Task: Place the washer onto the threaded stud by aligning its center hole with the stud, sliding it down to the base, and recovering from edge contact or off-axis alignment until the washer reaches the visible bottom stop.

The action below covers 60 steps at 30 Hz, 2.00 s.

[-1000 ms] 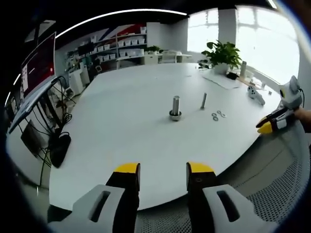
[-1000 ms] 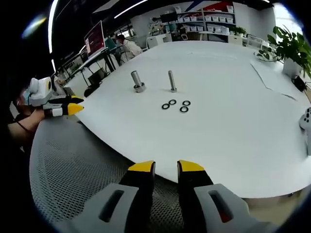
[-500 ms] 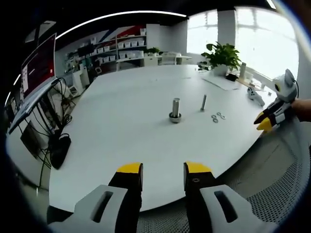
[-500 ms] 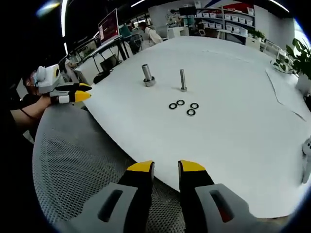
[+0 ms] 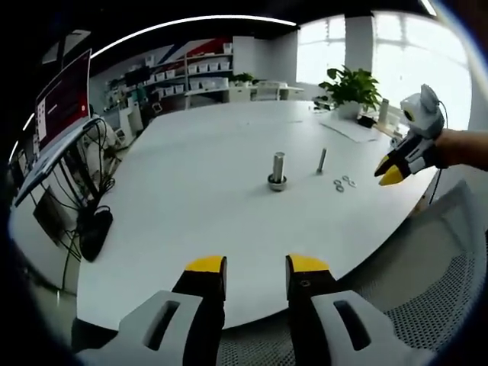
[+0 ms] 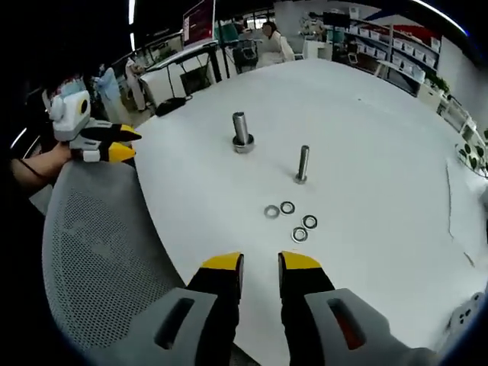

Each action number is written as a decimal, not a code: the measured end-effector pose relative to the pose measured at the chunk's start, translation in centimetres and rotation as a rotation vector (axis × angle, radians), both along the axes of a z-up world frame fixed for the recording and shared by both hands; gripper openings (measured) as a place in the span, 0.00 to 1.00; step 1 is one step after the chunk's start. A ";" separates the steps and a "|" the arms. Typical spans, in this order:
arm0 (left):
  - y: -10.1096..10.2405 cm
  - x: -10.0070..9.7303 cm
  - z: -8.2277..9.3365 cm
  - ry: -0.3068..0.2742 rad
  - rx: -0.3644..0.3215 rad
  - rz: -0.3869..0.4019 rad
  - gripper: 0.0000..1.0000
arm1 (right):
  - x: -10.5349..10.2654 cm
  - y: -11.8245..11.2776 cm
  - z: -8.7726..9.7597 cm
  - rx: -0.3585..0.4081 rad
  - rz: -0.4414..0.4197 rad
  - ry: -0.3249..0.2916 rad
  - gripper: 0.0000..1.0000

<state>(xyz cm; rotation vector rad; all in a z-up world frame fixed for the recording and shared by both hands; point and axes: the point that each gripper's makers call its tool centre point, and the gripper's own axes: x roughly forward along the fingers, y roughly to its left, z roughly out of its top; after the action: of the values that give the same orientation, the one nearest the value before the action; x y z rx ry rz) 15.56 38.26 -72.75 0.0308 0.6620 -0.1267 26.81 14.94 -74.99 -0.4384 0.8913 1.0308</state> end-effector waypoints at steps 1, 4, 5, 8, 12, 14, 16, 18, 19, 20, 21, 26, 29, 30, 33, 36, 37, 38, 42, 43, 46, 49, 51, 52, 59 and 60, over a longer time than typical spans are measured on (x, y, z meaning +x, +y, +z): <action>0.1 0.1 0.0 -0.004 -0.002 0.014 0.28 | 0.1 0.1 0.0 0.000 0.004 0.002 0.21; 0.1 0.1 -0.2 0.004 0.019 0.003 0.28 | 0.9 1.0 -0.9 -0.027 0.033 0.024 0.21; 0.0 0.0 -0.3 0.008 0.017 0.000 0.28 | 1.0 1.1 -1.2 -0.040 0.044 0.037 0.21; 0.2 0.1 -0.4 0.010 0.025 0.007 0.26 | 1.4 1.7 -2.1 -0.063 0.062 0.059 0.21; 0.4 0.0 -1.0 0.030 0.062 -0.021 0.21 | 1.7 2.7 -3.1 -0.111 0.120 0.064 0.21; 0.0 -0.2 -1.3 0.058 0.040 -0.032 0.21 | 1.8 3.0 -3.7 -0.141 0.143 0.068 0.21; 0.1 -0.1 -1.2 0.055 0.043 -0.031 0.20 | 2.0 3.3 -4.1 -0.172 0.170 0.062 0.21; 0.2 -0.2 -1.3 0.060 0.055 -0.033 0.18 | 2.0 3.7 -4.4 -0.186 0.195 0.060 0.21; 0.3 -0.2 -1.4 0.059 0.060 -0.032 0.17 | 2.0 3.9 -4.5 -0.189 0.203 0.058 0.21; 0.3 -0.1 -1.4 0.058 0.064 -0.030 0.17 | 2.0 4.0 -4.5 -0.197 0.211 0.055 0.22; 0.4 -0.2 -1.3 0.057 0.070 -0.028 0.16 | 2.1 4.0 -4.6 -0.209 0.221 0.048 0.21; 0.9 -0.2 -1.4 0.055 0.094 -0.023 0.09 | 2.7 4.4 -4.6 -0.250 0.276 0.002 0.22; 0.9 -0.3 -1.5 0.062 0.105 -0.032 0.05 | 3.0 4.4 -4.7 -0.262 0.286 0.002 0.22; 0.9 -0.2 -1.4 0.057 0.095 -0.027 0.06 | 3.0 4.4 -4.7 -0.269 0.293 0.000 0.22; 0.9 -0.2 -1.5 0.058 0.100 -0.030 0.07 | 3.0 4.3 -4.8 -0.274 0.297 0.005 0.22; 0.8 -0.2 -1.5 0.060 0.099 -0.032 0.07 | 3.1 4.1 -4.8 -0.278 0.296 0.001 0.22; 0.8 -0.2 -1.5 0.061 0.100 -0.032 0.07 | 3.2 4.1 -4.8 -0.278 0.296 0.001 0.22; 0.8 -0.3 -1.5 0.062 0.100 -0.032 0.07 | 3.2 4.0 -4.7 -0.278 0.297 0.003 0.22; 0.9 -0.2 -1.5 0.060 0.101 -0.029 0.07 | 3.5 4.0 -4.8 -0.285 0.301 0.006 0.20; 0.9 -0.2 -1.5 0.060 0.102 -0.029 0.07 | 3.5 4.1 -4.8 -0.287 0.302 0.010 0.20; 0.9 -0.2 -1.5 0.061 0.103 -0.028 0.06 | 3.5 4.3 -4.8 -0.297 0.325 0.019 0.21; 1.0 -0.2 -1.5 0.060 0.103 -0.027 0.06 | 3.6 4.9 -4.7 -0.284 0.363 0.008 0.21; 1.0 -0.3 -1.5 0.063 0.104 -0.026 0.06 | 3.7 5.3 -4.9 -0.285 0.412 0.001 0.20; 1.0 -0.3 -1.5 0.064 0.104 -0.025 0.06 | 3.9 5.2 -4.8 -0.300 0.385 0.003 0.20; 1.0 -0.3 -1.5 0.061 0.103 -0.025 0.06 | 4.0 4.9 -4.7 -0.292 0.407 -0.012 0.16; 1.0 -0.3 -1.5 0.062 0.103 -0.025 0.06 | 4.0 4.9 -4.7 -0.293 0.404 -0.011 0.16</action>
<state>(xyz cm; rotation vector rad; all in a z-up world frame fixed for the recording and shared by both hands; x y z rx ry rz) 15.29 39.26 -74.24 0.1342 0.7296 -0.1175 30.78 19.85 -79.73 -0.8971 0.9700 1.2660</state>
